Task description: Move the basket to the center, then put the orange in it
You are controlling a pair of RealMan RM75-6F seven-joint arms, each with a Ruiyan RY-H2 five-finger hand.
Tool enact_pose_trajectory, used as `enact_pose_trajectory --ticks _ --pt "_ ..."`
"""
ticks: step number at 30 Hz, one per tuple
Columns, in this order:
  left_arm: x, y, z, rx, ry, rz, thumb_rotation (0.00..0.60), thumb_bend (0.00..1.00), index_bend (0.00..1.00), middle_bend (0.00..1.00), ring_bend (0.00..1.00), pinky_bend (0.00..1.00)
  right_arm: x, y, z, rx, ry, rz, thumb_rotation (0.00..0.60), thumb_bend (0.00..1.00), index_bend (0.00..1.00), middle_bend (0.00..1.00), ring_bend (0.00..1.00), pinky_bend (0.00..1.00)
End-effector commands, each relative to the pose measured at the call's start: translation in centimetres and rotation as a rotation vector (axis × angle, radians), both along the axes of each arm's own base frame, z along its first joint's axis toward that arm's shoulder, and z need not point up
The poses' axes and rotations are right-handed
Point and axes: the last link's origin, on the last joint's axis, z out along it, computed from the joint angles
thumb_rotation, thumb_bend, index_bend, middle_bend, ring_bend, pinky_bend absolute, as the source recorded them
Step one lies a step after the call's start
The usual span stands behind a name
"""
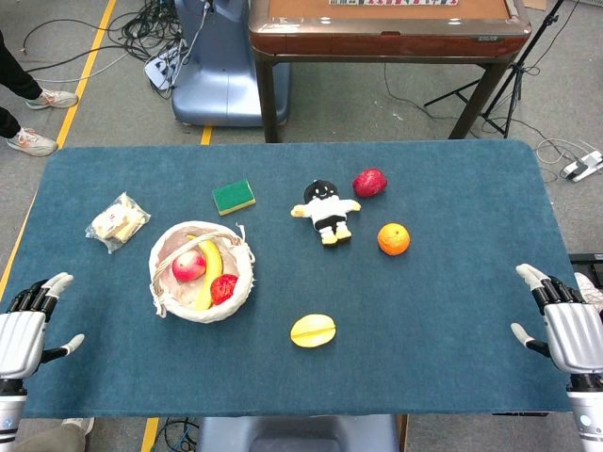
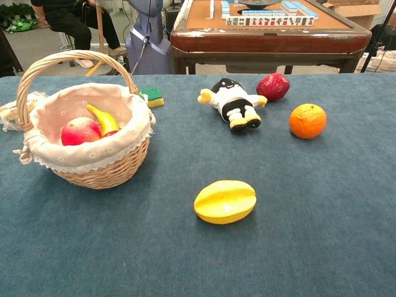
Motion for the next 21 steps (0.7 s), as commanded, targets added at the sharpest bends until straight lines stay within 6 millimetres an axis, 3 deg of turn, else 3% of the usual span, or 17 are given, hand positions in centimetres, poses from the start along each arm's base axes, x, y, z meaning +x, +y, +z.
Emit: enact_pose_trajectory --ticks 1,15,21 --pt "0.1 0.0 0.0 -0.001 0.0 -0.002 0.6 0.13 0.15 0.15 0.14 0.17 -0.1 0.1 0.0 -0.004 -0.007 -0.003 0.6 0.16 0.16 0.21 0.22 0.35" --pt "0.9 0.8 0.4 -0.023 -0.005 -0.046 0.6 0.13 0.15 0.15 0.14 0.17 -0.1 0.4 1.0 -0.047 -0.011 0.018 0.6 0.16 0.16 0.21 0.22 0.35" --pt "2.6 1.9 1.1 -0.058 -0.05 -0.117 0.6 0.13 0.15 0.15 0.14 0.17 0.5 -0.1 2.5 -0.092 -0.009 0.05 0.6 0.16 0.16 0.21 0.22 0.35"
